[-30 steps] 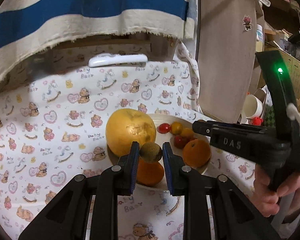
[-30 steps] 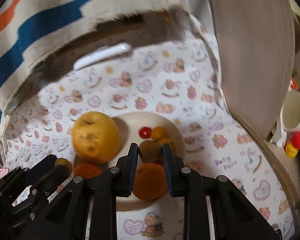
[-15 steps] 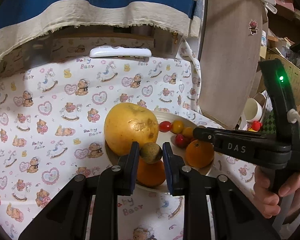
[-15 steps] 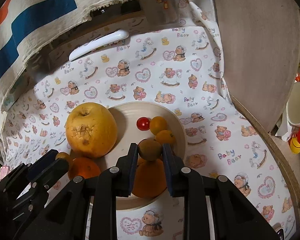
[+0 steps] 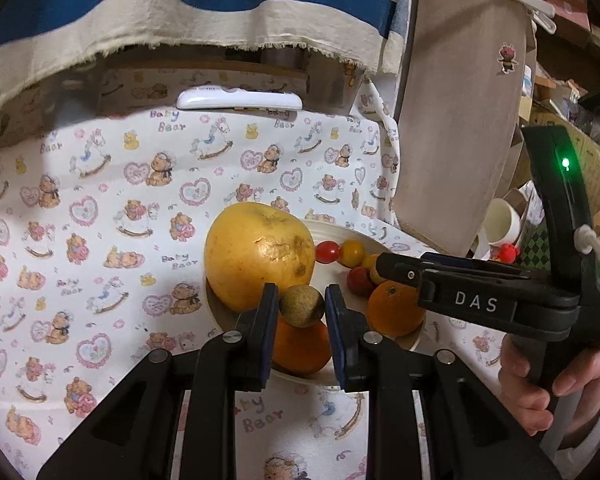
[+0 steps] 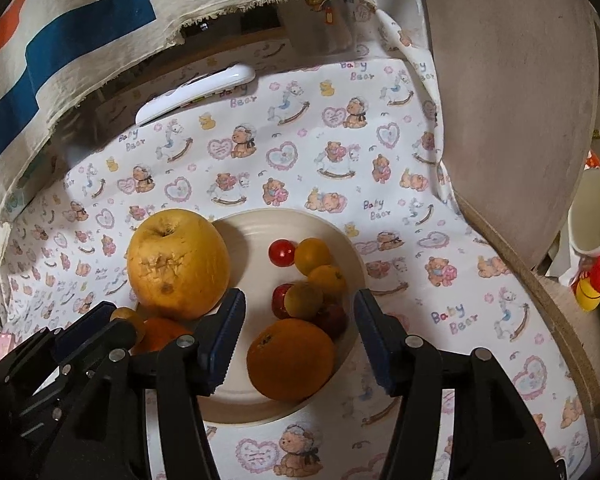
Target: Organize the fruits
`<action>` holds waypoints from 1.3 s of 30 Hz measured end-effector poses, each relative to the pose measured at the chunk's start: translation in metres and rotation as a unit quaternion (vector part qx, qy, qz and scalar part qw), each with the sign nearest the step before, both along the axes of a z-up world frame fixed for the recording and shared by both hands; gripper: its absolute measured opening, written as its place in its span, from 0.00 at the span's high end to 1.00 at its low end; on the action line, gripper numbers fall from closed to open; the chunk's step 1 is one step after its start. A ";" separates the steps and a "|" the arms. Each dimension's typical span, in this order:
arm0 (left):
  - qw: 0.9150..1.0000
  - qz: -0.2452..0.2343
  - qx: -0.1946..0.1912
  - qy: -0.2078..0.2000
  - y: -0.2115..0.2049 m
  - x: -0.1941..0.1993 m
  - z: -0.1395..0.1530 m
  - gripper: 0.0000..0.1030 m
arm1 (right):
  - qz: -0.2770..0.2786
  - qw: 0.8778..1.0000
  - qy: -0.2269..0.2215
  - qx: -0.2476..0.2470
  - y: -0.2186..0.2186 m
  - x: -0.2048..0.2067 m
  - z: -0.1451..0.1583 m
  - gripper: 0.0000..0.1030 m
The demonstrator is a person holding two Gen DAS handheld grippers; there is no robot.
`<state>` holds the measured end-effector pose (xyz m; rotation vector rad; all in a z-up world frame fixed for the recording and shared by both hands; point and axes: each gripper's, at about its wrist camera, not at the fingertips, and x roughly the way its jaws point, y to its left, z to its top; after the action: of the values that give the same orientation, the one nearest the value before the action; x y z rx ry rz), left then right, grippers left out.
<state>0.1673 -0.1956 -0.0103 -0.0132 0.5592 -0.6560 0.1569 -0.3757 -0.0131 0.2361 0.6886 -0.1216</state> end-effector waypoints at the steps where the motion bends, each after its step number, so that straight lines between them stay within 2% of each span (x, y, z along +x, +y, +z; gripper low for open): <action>1: 1.000 -0.004 0.000 0.003 0.000 0.002 0.000 0.78 | 0.000 1.000 0.000 -0.002 0.000 0.000 0.000 0.43; 6: 1.000 -0.018 0.019 0.008 -0.007 0.008 0.003 0.78 | -0.010 1.000 -0.003 0.005 -0.005 -0.001 0.001 0.43; 9: 0.999 -0.026 0.032 0.031 -0.013 0.015 0.000 0.78 | -0.013 1.000 -0.002 0.002 -0.006 -0.001 0.000 0.43; 14: 0.998 -0.024 0.037 0.044 -0.015 0.018 -0.002 0.78 | -0.004 1.000 -0.002 -0.003 -0.001 -0.002 0.000 0.43; 17: 0.998 -0.020 0.035 0.047 -0.015 0.019 -0.003 0.74 | -0.003 1.000 -0.003 -0.008 0.001 -0.002 0.000 0.43; 21: 0.999 -0.011 0.032 0.034 -0.008 0.017 -0.001 0.73 | -0.001 1.000 -0.006 -0.007 0.000 -0.002 0.000 0.43; 28: 0.999 0.033 0.028 -0.027 0.014 0.004 0.013 0.66 | 0.015 0.999 -0.018 -0.024 0.008 -0.003 0.002 0.43; 29: 0.998 0.040 0.029 -0.038 0.017 0.002 0.014 0.63 | 0.016 0.999 -0.021 -0.030 0.010 -0.004 0.003 0.43; 31: 0.996 0.061 0.025 -0.057 0.025 -0.003 0.018 0.51 | 0.017 0.998 -0.036 -0.044 0.015 -0.007 0.005 0.39; 33: 0.993 0.086 0.014 -0.078 0.036 -0.010 0.020 0.29 | 0.014 0.996 -0.061 -0.063 0.020 -0.013 0.009 0.27; 36: 0.987 0.118 0.006 -0.112 0.050 -0.020 0.025 0.15 | 0.012 0.990 -0.114 -0.088 0.029 -0.025 0.018 0.12; 37: 0.984 0.126 0.005 -0.122 0.053 -0.024 0.027 0.12 | 0.013 0.988 -0.124 -0.090 0.030 -0.027 0.020 0.12; 38: 0.982 0.133 0.003 -0.132 0.057 -0.027 0.029 0.03 | 0.013 0.985 -0.141 -0.094 0.033 -0.031 0.022 0.12; 39: 0.980 0.139 0.002 -0.142 0.060 -0.030 0.030 0.00 | 0.014 0.984 -0.149 -0.097 0.035 -0.033 0.023 0.08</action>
<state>0.1378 -0.1353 0.0198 0.0058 0.2757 -0.3758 0.1235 -0.3412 0.0103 0.0545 0.3794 -0.1232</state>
